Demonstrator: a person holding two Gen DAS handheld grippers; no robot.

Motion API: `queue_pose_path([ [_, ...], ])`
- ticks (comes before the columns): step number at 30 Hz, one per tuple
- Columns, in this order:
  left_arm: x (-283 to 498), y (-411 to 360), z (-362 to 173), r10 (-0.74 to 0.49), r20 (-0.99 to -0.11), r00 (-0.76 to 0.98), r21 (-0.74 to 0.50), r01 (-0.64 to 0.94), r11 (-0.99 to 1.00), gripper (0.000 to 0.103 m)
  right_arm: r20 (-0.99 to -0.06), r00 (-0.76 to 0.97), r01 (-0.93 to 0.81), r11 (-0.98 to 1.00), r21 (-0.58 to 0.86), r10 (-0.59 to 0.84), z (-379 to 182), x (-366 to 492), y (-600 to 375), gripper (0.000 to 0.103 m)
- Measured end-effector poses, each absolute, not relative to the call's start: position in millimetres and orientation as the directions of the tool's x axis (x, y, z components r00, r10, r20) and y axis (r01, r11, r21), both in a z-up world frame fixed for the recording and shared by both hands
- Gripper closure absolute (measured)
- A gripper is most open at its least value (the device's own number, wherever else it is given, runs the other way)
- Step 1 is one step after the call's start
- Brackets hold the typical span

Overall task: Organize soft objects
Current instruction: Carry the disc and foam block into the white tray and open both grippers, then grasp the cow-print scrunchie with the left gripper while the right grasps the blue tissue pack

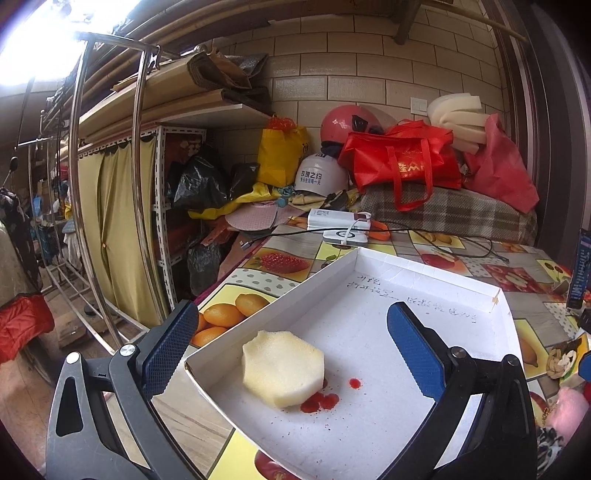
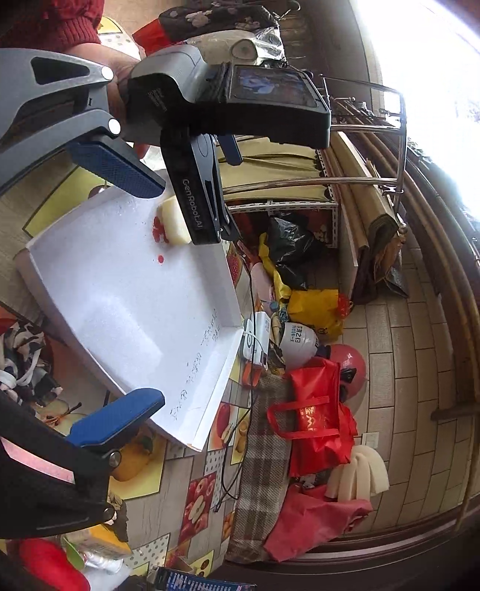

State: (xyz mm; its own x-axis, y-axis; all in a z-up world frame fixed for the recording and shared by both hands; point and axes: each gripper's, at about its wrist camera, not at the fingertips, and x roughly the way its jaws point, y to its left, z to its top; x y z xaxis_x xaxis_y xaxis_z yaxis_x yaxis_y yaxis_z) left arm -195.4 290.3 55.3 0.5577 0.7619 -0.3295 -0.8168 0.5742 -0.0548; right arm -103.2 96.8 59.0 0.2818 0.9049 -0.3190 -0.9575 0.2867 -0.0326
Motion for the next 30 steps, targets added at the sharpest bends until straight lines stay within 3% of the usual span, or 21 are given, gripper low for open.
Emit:
queue_pose_path([
  [7,-192,246,58,0.683,-0.307,0.663,-0.009,-0.719,0.695,0.000,-0.315,0.307,-0.951,0.302,-0.065,0.898,60,-96,50,0.000],
  [15,-173,165,57,0.418,-0.339,0.843,-0.002,-0.445,0.896,0.000,-0.313,0.461,-0.880,0.472,-0.046,0.830,67,-40,-30,0.000],
  [24,-124,111,44,0.309,-0.496,0.811,0.166,-0.261,0.951,0.000,-0.446,0.610,-0.737,0.676,-0.015,0.656,57,41,-105,0.000],
  [27,-109,94,33,0.325,-0.540,0.776,0.261,-0.213,0.942,0.007,-0.516,0.585,-0.727,0.686,0.007,0.626,50,62,-108,0.000],
  [30,-103,86,21,0.335,-0.580,0.743,0.310,-0.179,0.934,0.008,-0.585,0.536,-0.743,0.669,0.015,0.608,39,72,-99,0.000],
])
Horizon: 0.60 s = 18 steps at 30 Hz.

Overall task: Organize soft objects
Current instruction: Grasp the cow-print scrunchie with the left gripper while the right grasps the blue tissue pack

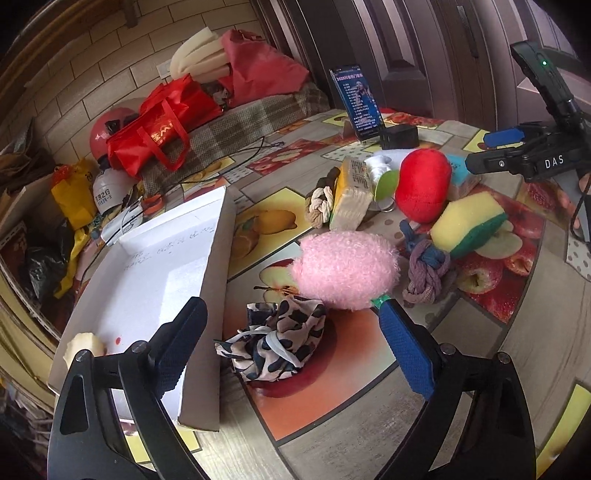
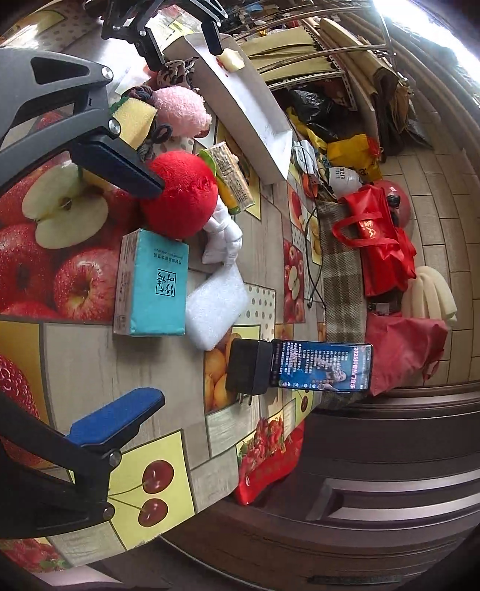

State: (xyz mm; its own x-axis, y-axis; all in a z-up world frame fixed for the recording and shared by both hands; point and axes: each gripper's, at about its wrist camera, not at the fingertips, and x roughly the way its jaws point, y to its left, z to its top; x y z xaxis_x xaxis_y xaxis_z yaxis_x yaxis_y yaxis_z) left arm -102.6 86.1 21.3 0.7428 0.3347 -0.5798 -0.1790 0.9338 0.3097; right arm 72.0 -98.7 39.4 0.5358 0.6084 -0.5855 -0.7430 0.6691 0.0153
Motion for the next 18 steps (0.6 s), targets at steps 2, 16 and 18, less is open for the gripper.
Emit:
queue_pose_path([
  [2,-98,87,17,0.334,-0.605,0.723,0.314,-0.169,0.934,0.010,-0.625,0.513,-0.755,0.655,-0.004,0.588,33,74,-88,0.000],
  [16,-84,100,7,0.261,-0.692,0.673,0.229,-0.139,0.963,0.073,-0.662,0.493,-0.711,0.700,0.067,0.565,28,95,-91,0.028],
  [18,-87,96,10,0.261,-0.676,0.689,0.240,-0.129,0.962,0.076,-0.627,0.516,-0.687,0.719,0.104,0.584,33,96,-103,0.028],
])
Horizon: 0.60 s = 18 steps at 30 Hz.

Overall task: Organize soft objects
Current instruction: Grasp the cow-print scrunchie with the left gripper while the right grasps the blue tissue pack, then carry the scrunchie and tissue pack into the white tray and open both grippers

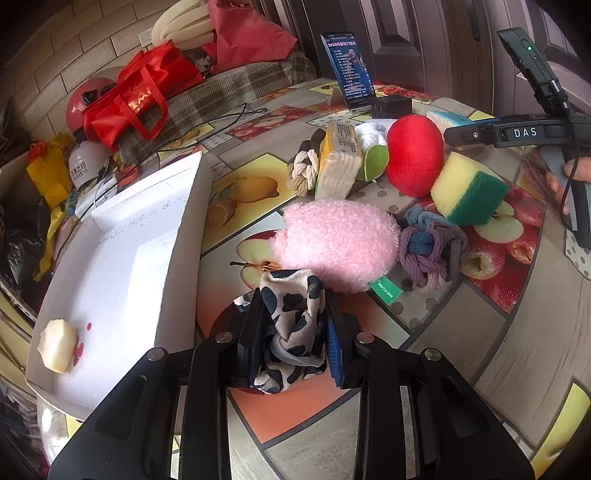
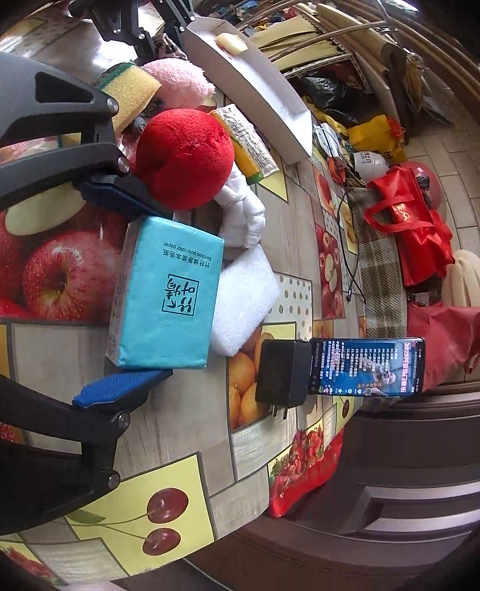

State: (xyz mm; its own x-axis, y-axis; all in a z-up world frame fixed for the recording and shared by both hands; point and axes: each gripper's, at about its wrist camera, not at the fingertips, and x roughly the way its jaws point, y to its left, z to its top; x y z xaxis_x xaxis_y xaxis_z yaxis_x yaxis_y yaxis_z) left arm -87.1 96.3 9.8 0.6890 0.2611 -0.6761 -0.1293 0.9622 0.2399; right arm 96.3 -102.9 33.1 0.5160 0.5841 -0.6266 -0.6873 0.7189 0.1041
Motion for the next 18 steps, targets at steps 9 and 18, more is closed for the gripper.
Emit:
queue_pose_path([
  [9,-139,110,46,0.323,-0.441,0.837,0.158,-0.282,0.946,0.077,-0.353,0.654,-0.662,0.732,0.162,0.669,65,70,-149,0.028],
  [18,-160,138,55,0.383,-0.376,0.844,0.029,-0.403,0.915,0.077,-0.268,0.606,-0.744,0.653,0.143,0.749,75,32,-133,0.028],
])
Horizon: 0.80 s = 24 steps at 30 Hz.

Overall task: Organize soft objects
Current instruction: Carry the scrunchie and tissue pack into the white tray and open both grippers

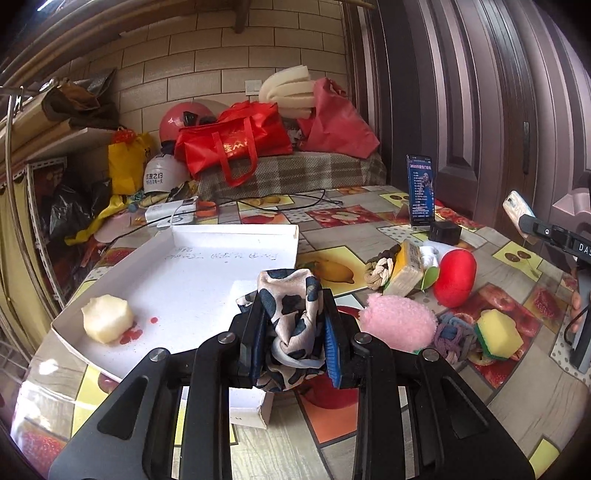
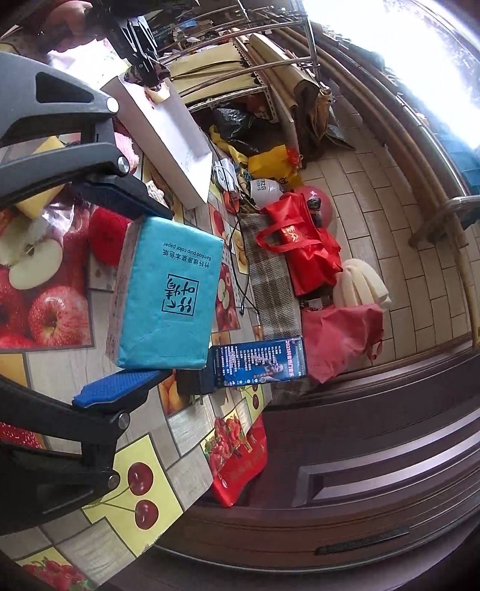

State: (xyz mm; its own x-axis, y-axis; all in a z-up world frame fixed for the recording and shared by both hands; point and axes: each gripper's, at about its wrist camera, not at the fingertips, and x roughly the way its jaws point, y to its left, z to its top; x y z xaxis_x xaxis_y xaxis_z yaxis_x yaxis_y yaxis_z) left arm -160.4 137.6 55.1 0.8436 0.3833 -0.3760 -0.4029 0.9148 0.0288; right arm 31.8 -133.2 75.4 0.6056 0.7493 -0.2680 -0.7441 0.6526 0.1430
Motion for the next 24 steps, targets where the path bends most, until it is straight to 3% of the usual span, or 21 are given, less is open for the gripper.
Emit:
queue_pose_path([
  [7,-165,148,54,0.410,-0.373,0.832,-0.003,-0.444,0.896,0.077,-0.275,0.536,-0.813,0.576,0.088,0.798,73,7,-102,0.028],
  [12,-166,151,54,0.442,-0.364,0.820,0.039,-0.461,0.886,0.077,-0.289,0.489,-0.851,0.522,0.046,0.823,71,-10,-80,0.028],
  [24,-185,219,52,0.600,-0.341,0.724,0.055,-0.621,0.782,0.077,-0.351,0.359,-0.920,0.391,0.023,0.865,63,-41,-28,0.028],
])
